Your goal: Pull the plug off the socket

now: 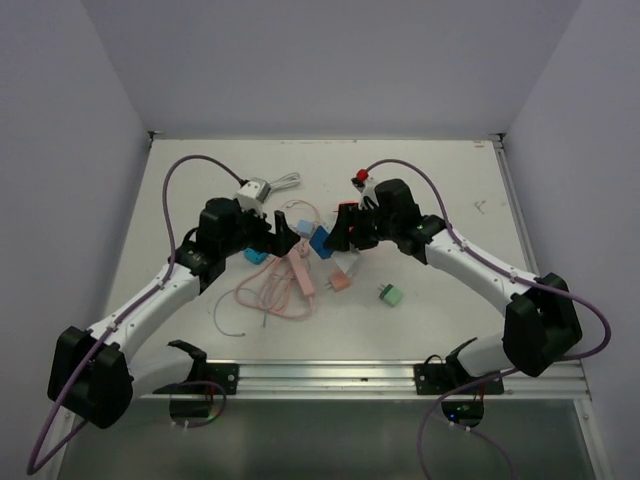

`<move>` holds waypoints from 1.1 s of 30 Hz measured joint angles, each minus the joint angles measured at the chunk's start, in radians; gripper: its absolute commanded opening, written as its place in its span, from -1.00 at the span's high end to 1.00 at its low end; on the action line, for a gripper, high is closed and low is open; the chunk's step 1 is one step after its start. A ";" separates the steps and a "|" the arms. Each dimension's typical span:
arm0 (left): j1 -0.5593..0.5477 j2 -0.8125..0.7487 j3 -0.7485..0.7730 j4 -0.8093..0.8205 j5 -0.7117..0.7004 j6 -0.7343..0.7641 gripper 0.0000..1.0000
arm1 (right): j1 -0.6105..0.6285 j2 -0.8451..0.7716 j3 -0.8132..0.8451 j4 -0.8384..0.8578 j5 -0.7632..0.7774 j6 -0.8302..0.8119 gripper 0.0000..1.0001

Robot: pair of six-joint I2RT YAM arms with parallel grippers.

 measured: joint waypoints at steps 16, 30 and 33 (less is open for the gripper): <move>-0.211 -0.005 -0.003 0.054 -0.002 0.150 -0.92 | 0.000 0.053 0.091 -0.077 -0.039 0.212 1.00; -0.255 0.075 -0.003 0.141 0.019 0.127 -0.65 | 0.000 0.051 0.084 -0.053 -0.082 0.249 1.00; -0.255 0.099 -0.003 0.158 0.041 0.110 -0.51 | -0.003 0.043 0.066 -0.046 -0.082 0.248 1.00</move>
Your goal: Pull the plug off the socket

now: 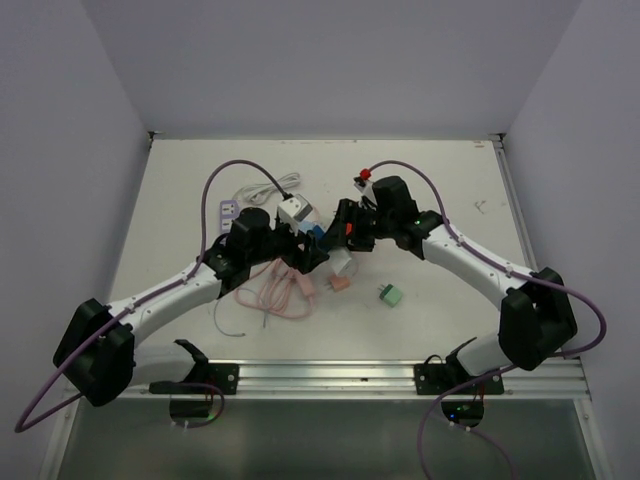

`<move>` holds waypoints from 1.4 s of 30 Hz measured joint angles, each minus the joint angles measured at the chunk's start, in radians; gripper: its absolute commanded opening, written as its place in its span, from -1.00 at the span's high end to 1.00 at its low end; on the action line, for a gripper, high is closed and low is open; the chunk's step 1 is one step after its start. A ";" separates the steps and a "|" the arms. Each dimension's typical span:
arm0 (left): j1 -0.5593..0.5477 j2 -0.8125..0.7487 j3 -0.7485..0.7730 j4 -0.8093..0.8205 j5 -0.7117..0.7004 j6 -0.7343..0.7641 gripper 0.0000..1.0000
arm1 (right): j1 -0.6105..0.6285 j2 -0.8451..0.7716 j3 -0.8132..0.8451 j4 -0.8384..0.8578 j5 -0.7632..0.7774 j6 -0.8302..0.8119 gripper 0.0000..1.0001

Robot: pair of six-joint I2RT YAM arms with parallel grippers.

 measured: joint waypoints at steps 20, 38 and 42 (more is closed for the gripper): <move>-0.005 -0.029 -0.037 0.027 0.004 -0.021 1.00 | 0.003 -0.034 -0.047 0.030 0.001 0.021 -0.28; -0.006 -0.071 -0.084 0.013 -0.133 -0.023 1.00 | -0.007 -0.098 -0.047 0.047 0.013 0.049 -0.79; -0.006 -0.073 -0.086 0.014 -0.173 -0.033 1.00 | -0.009 -0.111 -0.047 0.047 -0.001 0.035 -0.65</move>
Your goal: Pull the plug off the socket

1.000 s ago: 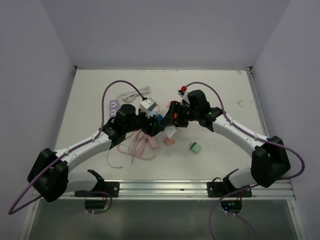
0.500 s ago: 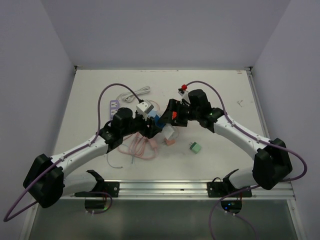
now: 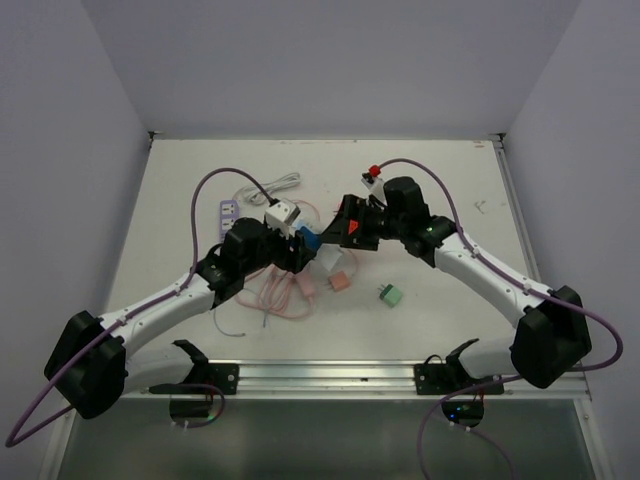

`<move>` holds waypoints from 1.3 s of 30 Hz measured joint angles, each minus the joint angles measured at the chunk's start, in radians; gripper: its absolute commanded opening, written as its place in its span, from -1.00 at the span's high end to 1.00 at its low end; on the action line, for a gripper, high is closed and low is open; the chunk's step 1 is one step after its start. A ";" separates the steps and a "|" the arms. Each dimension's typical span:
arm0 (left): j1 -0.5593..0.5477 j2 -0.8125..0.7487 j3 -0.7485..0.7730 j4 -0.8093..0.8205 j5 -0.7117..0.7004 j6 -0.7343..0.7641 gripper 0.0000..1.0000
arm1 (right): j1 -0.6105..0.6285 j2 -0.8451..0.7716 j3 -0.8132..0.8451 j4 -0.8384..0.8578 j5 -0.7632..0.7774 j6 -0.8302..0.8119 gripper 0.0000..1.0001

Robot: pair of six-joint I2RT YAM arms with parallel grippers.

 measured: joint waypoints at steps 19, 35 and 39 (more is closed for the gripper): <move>0.000 -0.018 0.000 0.011 -0.045 -0.042 1.00 | -0.003 0.072 -0.087 0.018 -0.062 -0.097 -0.29; -0.006 -0.019 0.000 0.040 -0.130 -0.060 1.00 | -0.008 0.075 -0.093 0.121 -0.136 -0.101 1.00; 0.003 -0.019 0.000 0.056 -0.144 -0.061 1.00 | -0.010 0.075 -0.093 0.141 -0.135 -0.114 1.00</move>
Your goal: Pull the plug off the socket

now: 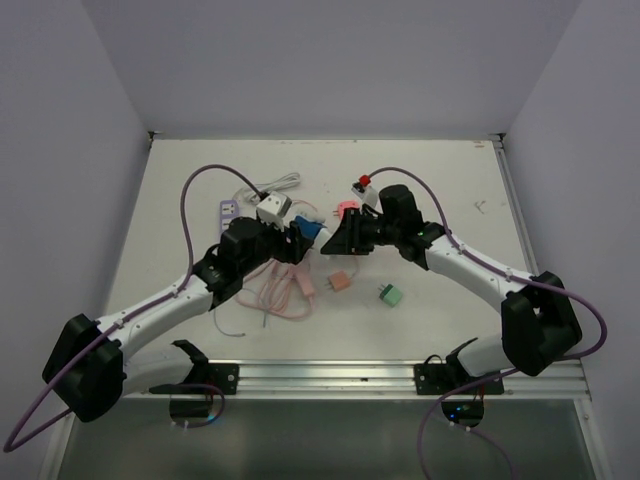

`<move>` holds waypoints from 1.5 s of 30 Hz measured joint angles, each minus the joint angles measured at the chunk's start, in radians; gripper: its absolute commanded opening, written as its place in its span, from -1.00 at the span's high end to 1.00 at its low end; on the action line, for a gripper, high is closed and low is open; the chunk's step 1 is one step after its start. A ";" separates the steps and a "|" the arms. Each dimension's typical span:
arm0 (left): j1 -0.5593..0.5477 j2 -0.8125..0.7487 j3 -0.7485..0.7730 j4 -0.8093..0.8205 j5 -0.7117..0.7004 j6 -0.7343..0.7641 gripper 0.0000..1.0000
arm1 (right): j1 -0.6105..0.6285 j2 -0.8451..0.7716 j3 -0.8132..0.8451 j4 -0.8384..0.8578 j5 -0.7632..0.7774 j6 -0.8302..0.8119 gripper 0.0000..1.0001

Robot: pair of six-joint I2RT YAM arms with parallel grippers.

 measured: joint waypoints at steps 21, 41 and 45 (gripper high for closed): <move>0.220 0.039 0.018 0.071 -0.154 0.082 1.00 | -0.126 -0.091 -0.076 -0.290 0.016 -0.200 1.00; 0.188 -0.061 0.043 -0.076 0.275 0.121 1.00 | -0.151 0.088 -0.160 -0.135 0.115 -0.116 -0.42; 0.161 -0.061 0.043 -0.113 0.327 0.137 1.00 | -0.153 0.080 -0.134 -0.166 0.122 -0.131 -0.56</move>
